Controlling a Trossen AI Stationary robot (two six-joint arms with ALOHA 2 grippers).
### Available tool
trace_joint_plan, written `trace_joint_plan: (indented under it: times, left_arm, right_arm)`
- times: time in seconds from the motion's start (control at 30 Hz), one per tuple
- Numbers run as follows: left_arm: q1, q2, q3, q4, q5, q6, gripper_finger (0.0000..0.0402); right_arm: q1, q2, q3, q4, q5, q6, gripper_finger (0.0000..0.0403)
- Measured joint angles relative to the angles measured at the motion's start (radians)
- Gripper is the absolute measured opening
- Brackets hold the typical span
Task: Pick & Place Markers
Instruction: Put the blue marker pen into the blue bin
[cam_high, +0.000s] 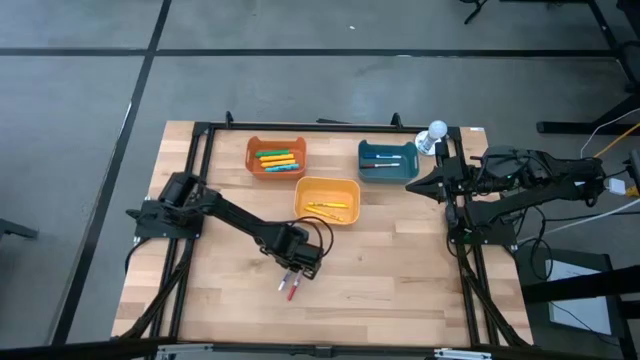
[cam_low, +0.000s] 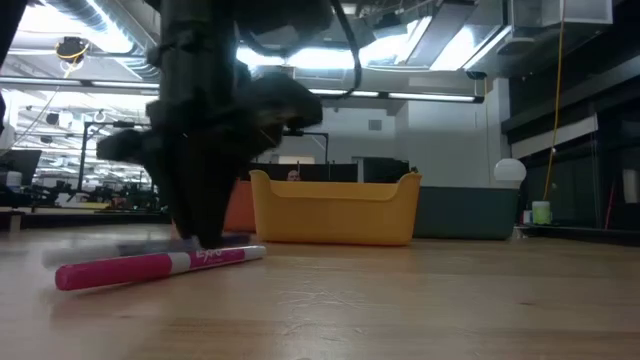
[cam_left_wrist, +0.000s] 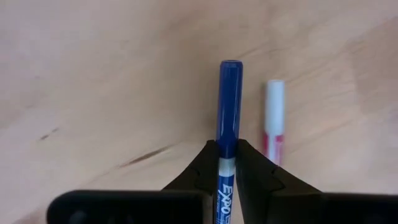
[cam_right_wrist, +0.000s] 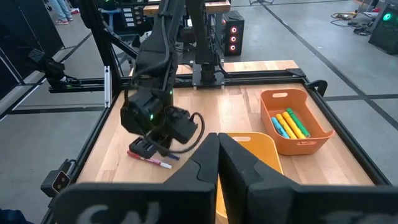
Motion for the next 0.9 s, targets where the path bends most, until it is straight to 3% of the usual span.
trace_joint_plan:
  times: [0.37,0.9]
  left_arm:
    - [0.008,-0.125,0.002,-0.057,-0.056,0.044,0.0027]
    - [0.014,-0.324,0.003,-0.011,-0.224,0.136,0.0027]
  right_arm:
    - [0.0,0.0,0.0,0.0,0.0,0.0,0.001]
    - [0.0,0.0,0.0,0.0,0.0,0.0,0.001]
